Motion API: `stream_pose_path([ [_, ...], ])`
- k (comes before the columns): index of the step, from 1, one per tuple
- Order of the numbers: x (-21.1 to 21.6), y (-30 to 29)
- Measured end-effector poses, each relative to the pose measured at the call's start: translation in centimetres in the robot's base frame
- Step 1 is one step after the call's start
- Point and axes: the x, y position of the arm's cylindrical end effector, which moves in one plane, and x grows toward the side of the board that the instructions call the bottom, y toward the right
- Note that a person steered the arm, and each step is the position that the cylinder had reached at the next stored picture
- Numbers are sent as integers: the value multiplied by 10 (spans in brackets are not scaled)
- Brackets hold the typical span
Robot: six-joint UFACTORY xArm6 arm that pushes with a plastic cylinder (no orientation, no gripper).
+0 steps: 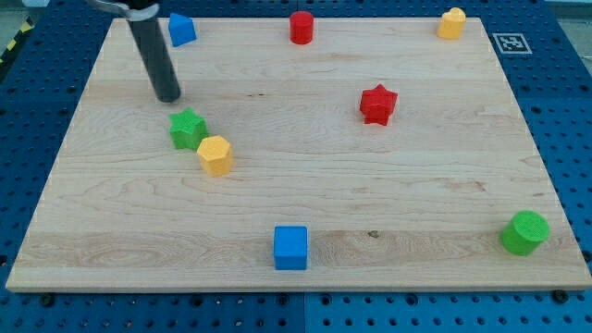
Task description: Slide the green star to bottom left
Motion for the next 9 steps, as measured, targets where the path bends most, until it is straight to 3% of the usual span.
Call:
stream_pose_path([
  [3, 39, 21],
  [5, 46, 99],
  [8, 50, 0],
  [9, 65, -8],
])
